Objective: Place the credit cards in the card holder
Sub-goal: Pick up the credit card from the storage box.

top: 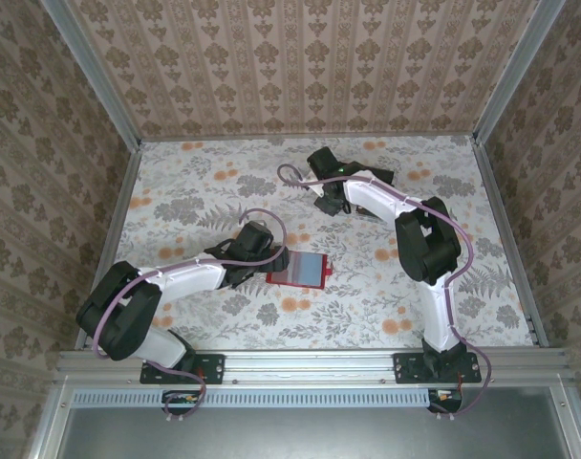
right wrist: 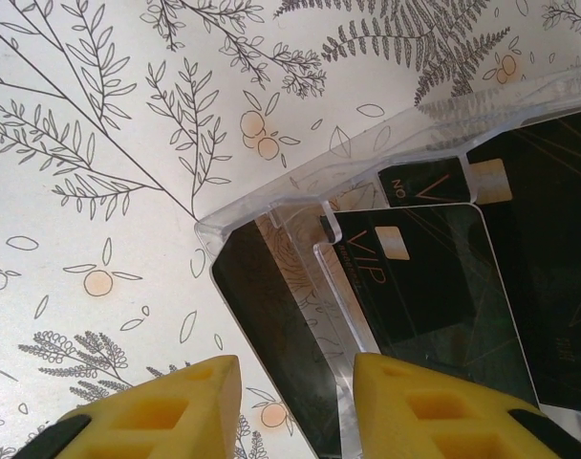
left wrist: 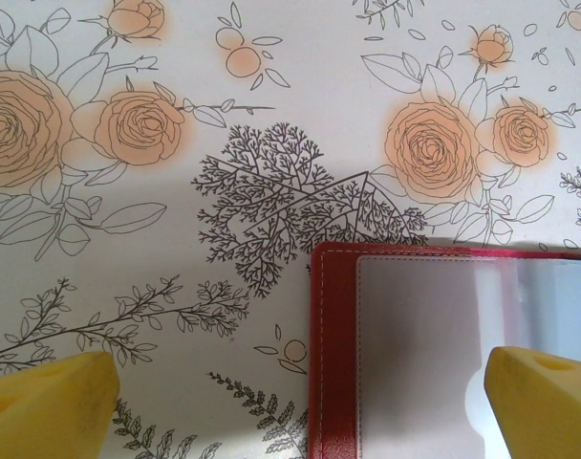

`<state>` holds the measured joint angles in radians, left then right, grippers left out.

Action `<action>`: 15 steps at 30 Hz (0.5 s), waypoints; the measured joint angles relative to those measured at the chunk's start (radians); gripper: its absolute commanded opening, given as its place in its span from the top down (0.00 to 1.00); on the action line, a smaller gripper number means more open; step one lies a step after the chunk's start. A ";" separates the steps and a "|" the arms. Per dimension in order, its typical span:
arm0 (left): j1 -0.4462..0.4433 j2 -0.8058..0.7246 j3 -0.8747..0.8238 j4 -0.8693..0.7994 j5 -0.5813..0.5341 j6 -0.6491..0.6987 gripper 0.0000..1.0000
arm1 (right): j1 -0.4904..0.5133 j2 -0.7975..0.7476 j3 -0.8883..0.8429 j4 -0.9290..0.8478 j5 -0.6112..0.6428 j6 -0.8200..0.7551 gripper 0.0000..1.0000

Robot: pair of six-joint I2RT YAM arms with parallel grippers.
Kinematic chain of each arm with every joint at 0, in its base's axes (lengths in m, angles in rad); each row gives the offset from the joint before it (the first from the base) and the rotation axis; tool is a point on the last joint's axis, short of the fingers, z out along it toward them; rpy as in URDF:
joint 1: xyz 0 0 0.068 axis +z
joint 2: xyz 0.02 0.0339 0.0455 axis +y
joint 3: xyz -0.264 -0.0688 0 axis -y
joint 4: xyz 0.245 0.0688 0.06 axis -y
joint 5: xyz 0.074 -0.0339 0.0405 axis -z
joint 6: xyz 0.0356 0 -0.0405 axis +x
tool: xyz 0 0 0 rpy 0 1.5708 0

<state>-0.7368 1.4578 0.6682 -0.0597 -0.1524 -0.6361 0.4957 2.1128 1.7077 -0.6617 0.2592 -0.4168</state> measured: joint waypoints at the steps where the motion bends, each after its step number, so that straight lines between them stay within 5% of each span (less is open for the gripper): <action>1: 0.000 0.000 0.000 0.000 0.000 0.000 0.00 | 0.001 0.000 0.000 0.000 0.000 0.000 0.62; 15: 0.000 0.000 0.000 0.000 0.000 0.000 0.00 | 0.005 0.000 -0.049 0.002 0.059 -0.026 0.71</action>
<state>-0.7368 1.4582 0.6682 -0.0593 -0.1520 -0.6361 0.5003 2.1128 1.6585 -0.6601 0.3180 -0.4423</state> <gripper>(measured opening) 0.997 0.317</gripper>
